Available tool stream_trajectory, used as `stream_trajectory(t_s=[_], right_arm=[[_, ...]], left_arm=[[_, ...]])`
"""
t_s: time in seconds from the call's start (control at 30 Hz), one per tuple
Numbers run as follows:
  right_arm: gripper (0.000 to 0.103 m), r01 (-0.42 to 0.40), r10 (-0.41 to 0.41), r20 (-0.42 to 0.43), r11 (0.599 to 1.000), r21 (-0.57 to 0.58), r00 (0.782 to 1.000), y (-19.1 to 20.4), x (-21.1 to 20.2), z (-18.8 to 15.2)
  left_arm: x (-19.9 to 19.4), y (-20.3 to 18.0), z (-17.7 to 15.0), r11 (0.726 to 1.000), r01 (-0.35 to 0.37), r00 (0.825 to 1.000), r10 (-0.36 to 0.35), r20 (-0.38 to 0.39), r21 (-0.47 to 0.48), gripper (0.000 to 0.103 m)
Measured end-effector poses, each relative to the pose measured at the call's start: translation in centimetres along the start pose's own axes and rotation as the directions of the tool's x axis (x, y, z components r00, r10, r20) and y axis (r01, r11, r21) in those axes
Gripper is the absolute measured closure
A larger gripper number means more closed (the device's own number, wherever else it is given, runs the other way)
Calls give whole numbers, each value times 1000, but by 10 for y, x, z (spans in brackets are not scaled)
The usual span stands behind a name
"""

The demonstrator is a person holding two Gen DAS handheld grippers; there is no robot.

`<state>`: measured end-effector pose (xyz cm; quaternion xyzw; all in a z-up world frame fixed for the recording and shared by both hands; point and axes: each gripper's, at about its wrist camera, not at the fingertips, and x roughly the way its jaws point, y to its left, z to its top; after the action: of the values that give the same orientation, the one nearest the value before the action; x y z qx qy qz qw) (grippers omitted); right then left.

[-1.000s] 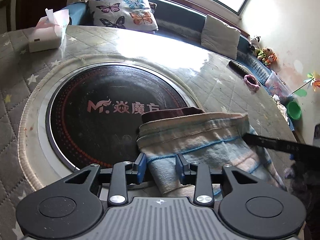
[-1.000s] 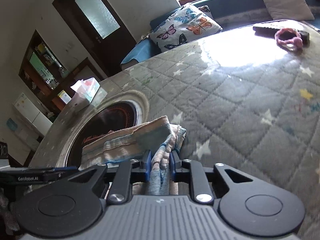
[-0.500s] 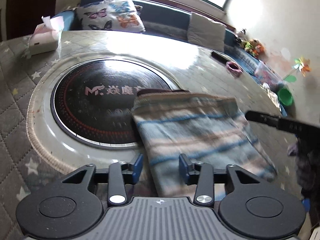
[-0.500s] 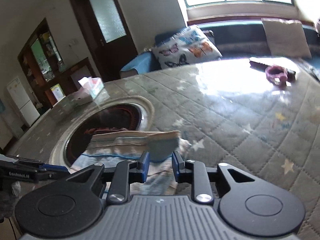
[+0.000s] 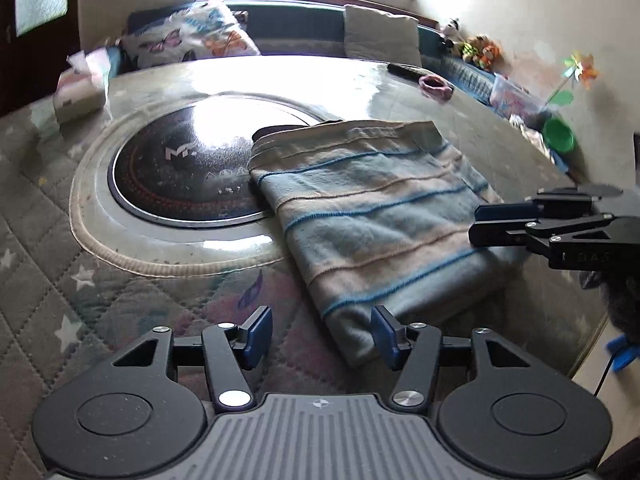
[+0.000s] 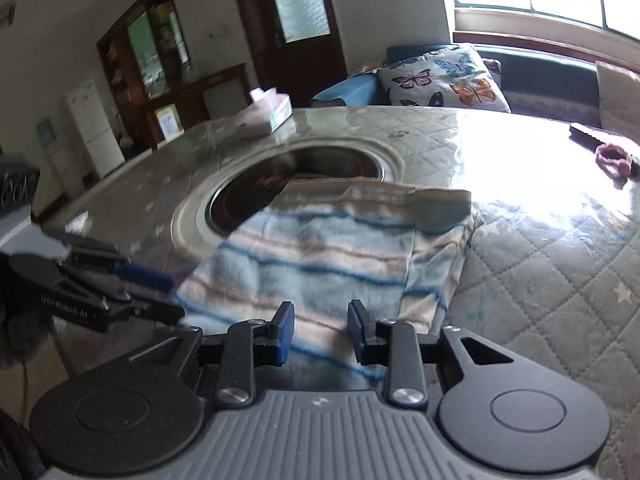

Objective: Fold clothes

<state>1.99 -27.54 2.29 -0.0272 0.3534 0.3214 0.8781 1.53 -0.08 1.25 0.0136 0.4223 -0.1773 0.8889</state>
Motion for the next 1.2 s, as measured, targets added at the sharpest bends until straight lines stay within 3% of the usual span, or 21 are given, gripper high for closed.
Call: stream_trajectory(t_s=[0.17,0.33,0.43,0.7,0.8,0.87,0.93,0.97,1.0,1.2], right_arm=[[71,27,-27,7,999,-29,1000,3,-10,-4],[70,41,-40,36,998,-37,999,0,-26,1],[60,28,-27,19,995,-99,999,9,-30,-2],[55,47,-48,8,940,-338,999,52,-13,-14],[55,61,-65,6,894,-444,998,65,-5,-18],[59,98,-98,26,858,-504,995,72,-1,-21],[76,102,-102,29,849,-518,994,76,-1,-18],[91,97,-96,29,852,-514,995,76,-1,-16],[95,87,-85,27,861,-501,996,75,-3,-14],[99,70,-48,62,904,-421,997,68,-16,2]], left_arm=[[-10,-6,-6,999,-6,1000,5,21,33,44],[-15,-26,-14,989,-33,999,27,43,144,45],[-11,-35,-14,983,-58,997,50,53,175,45],[-11,-41,-15,976,-91,994,76,80,200,44],[-12,-41,-17,976,-95,993,80,83,197,44],[-13,-43,-18,975,-96,993,80,88,202,44],[-12,-46,-19,971,-102,992,83,97,214,44],[-12,-48,-19,970,-106,991,86,102,218,43],[-11,-49,-19,969,-112,990,90,108,219,43],[-6,-61,-16,960,-158,979,121,164,232,37]])
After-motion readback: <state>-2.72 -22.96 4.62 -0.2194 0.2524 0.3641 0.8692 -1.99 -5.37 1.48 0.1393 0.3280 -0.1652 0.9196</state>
